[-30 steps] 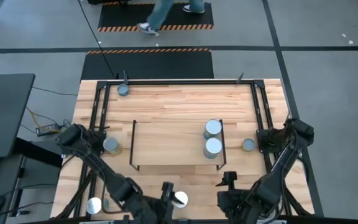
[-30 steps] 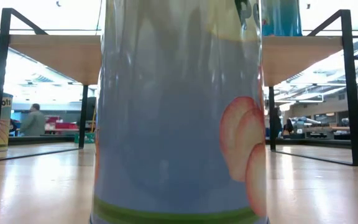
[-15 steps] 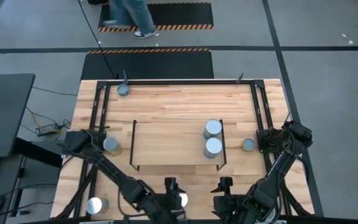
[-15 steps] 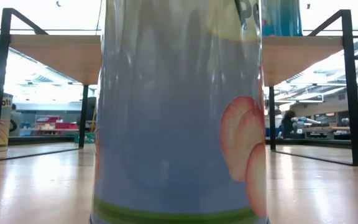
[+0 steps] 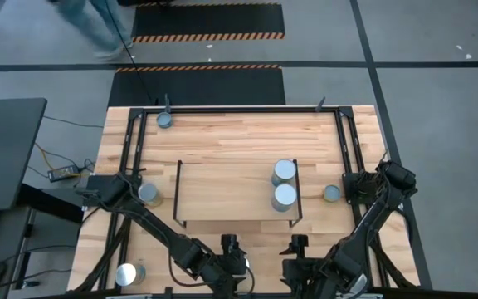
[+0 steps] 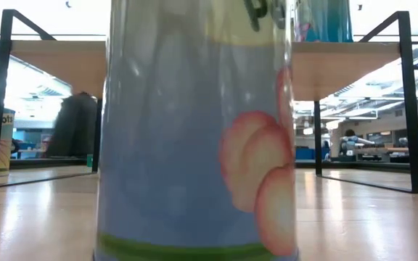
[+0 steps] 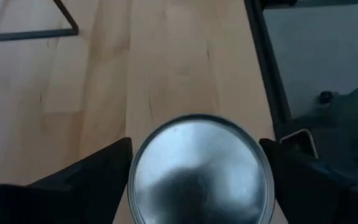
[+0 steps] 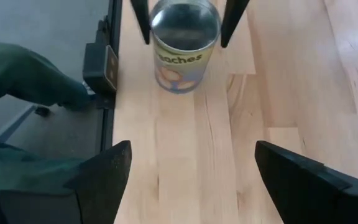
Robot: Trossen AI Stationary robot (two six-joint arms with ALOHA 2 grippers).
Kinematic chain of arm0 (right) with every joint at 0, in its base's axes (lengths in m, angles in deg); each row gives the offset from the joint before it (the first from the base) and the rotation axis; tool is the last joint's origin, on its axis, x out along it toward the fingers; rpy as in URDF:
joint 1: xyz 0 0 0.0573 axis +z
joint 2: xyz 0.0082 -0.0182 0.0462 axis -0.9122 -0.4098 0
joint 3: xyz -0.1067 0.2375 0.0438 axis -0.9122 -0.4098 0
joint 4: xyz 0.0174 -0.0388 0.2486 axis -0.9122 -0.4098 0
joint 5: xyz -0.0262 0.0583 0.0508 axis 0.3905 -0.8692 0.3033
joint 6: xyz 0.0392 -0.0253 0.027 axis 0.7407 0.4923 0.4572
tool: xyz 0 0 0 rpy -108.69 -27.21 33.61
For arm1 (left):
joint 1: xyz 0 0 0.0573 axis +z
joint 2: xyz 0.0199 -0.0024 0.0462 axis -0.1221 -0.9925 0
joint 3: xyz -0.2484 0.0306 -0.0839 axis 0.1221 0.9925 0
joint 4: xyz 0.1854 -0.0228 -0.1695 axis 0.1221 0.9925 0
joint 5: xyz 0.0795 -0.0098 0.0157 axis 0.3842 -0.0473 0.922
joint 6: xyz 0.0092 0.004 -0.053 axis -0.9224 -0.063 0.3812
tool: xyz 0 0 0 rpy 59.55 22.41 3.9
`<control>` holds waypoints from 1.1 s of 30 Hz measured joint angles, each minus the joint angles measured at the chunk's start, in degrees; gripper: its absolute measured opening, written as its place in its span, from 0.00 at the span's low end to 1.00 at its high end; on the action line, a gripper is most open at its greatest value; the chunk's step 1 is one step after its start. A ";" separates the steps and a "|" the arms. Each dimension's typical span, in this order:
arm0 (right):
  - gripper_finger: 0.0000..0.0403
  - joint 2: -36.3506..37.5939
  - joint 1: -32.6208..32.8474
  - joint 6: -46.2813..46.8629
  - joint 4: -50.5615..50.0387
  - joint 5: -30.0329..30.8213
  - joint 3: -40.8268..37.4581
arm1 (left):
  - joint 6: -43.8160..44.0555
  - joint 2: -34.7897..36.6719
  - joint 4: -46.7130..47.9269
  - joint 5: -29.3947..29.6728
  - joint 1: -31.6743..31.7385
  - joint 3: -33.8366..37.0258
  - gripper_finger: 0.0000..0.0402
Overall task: Pick and place cans onto a shelf
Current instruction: Put the canned peaches on the shelf
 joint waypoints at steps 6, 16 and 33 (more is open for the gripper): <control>0.87 0.00 -0.52 -0.50 -0.16 -0.05 0.01 | -0.44 0.00 0.57 0.27 0.00 0.00 0.88; 0.87 0.00 -0.68 -1.74 -0.21 -0.05 0.01 | -0.70 -0.10 4.09 -1.30 0.15 0.00 0.80; 0.87 1.46 0.96 -4.44 -0.69 1.49 0.03 | -21.06 26.33 12.88 0.31 5.04 -0.07 0.80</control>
